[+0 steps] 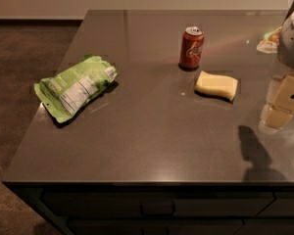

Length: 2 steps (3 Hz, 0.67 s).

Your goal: Move coke can near green rice chip bag

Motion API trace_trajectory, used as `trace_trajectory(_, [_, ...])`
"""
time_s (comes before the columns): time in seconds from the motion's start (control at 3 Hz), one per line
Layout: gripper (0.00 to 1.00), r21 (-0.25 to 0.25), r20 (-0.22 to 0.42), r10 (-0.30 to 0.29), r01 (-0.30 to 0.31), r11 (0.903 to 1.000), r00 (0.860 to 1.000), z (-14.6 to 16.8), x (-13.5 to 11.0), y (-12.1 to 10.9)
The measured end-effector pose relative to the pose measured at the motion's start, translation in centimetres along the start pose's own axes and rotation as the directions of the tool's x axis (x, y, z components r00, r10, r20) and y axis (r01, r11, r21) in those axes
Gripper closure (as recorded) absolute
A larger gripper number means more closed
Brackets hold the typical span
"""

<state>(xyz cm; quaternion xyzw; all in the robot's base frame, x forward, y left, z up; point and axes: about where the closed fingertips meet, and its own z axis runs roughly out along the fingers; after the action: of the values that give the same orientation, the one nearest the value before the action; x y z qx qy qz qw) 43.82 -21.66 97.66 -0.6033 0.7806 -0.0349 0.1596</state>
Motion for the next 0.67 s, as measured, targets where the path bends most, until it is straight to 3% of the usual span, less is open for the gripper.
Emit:
trace_trajectory(0.33, [0.00, 0.000, 0.000, 0.000, 0.000, 1.0000, 1.000, 0.0, 0.0, 0.0])
trace_trajectory(0.67, [0.00, 0.034, 0.028, 0.025, -0.026, 0.9991, 0.999, 0.1, -0.2, -2.1])
